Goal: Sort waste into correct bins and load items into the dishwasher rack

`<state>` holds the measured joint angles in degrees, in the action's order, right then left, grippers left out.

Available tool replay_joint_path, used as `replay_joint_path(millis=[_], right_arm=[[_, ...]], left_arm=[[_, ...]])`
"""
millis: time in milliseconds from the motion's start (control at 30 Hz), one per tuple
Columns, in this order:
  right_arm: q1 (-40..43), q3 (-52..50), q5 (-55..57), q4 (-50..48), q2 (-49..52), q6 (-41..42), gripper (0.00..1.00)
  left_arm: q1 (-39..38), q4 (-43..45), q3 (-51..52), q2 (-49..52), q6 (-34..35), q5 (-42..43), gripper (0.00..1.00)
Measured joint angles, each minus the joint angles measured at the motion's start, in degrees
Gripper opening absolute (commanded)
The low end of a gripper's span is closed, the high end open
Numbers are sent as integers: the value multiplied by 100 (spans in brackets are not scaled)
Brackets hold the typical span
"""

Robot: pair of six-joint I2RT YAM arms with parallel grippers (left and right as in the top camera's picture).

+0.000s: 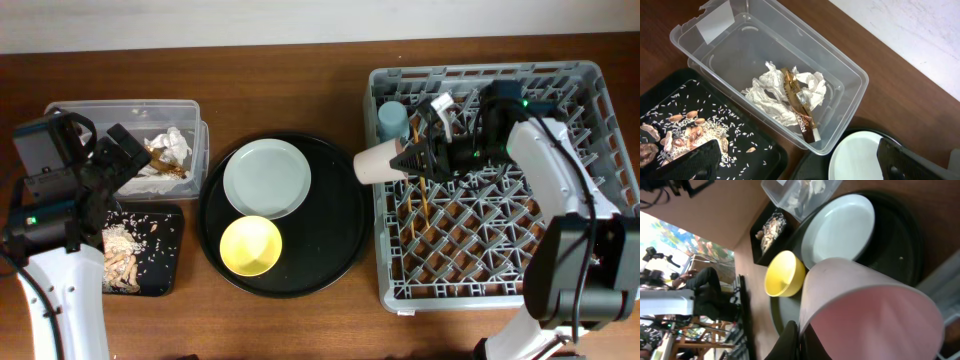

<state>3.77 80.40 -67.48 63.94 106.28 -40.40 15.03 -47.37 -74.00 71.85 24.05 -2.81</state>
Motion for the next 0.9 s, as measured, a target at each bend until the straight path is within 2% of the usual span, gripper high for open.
replay_joint_path(millis=[267, 367, 433, 567, 700, 900], right_arm=[[22, -457, -662, -702, 319, -203, 4], [50, -457, -697, -704, 369, -214, 13], [140, -466, -581, -684, 385, -216, 25], [446, -501, -306, -590, 442, -201, 36], [610, -505, 33, -452, 457, -205, 38], [627, -505, 262, -402, 457, -201, 36]], left_arm=[[0, -2, -2, 0, 0, 0, 99], [0, -2, 0, 0, 0, 0, 99], [0, -2, -2, 0, 0, 0, 99], [0, -2, 0, 0, 0, 0, 99], [0, -2, -2, 0, 0, 0, 99], [0, -2, 0, 0, 0, 0, 99]])
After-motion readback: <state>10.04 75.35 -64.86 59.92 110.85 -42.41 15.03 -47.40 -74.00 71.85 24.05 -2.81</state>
